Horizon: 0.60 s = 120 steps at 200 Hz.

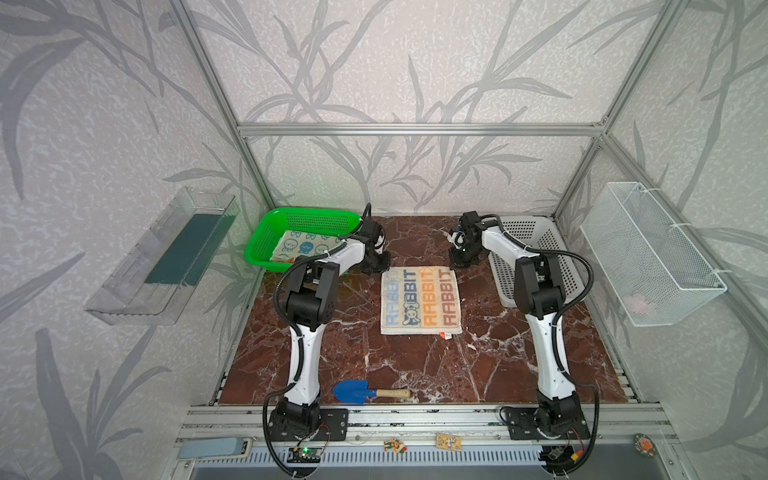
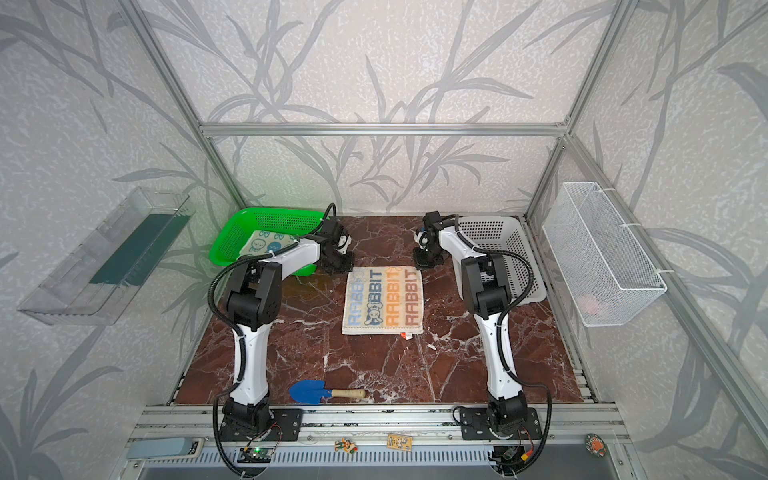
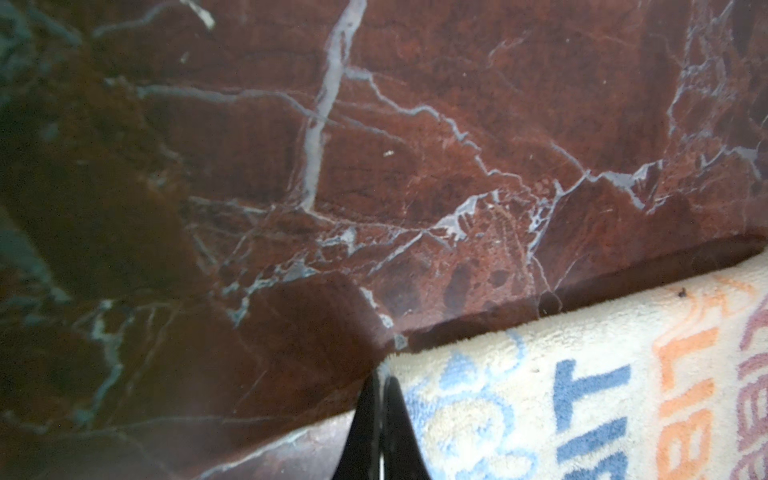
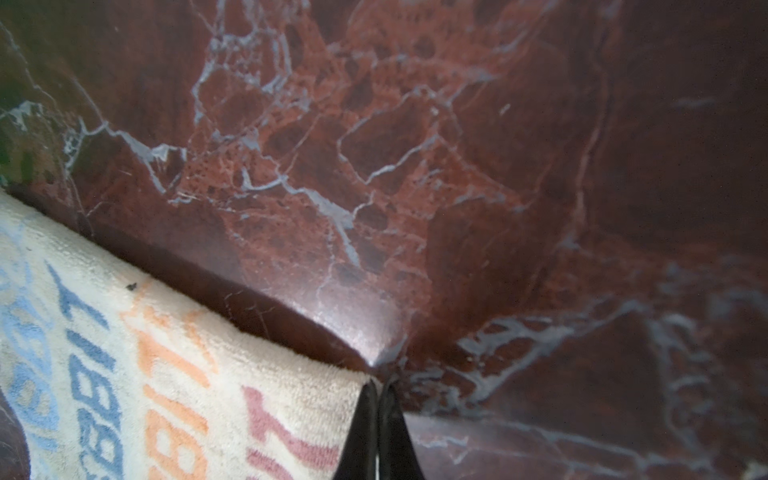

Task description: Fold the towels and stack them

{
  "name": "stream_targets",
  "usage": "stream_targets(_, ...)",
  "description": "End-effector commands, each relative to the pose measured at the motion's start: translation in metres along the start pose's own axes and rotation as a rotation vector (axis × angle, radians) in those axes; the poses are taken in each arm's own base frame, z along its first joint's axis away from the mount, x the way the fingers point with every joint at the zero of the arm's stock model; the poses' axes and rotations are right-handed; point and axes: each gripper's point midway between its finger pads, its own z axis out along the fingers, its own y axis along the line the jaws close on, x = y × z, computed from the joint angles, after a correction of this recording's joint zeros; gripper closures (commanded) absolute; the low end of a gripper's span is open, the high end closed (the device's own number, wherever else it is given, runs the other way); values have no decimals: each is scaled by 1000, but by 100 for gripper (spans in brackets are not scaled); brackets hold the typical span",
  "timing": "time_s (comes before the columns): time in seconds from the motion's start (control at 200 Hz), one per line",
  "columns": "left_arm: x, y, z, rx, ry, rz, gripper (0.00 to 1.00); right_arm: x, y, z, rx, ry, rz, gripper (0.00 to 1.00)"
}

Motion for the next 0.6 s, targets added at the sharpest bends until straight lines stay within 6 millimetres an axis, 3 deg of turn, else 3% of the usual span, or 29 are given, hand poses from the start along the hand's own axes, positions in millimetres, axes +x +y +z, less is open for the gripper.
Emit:
stream_targets(0.0, -11, 0, -18, -3, -53, 25, 100, -2, 5, -27, -16, -32, 24, 100)
stream_targets(0.2, -24, -9, -39, 37, -126, 37, 100, -5, 11, -50, -35, -65, 31, 100)
stream_targets(0.595, -22, -14, -79, 52, -219, 31, 100, 6, 26, -85, -61, -110, 34, 100)
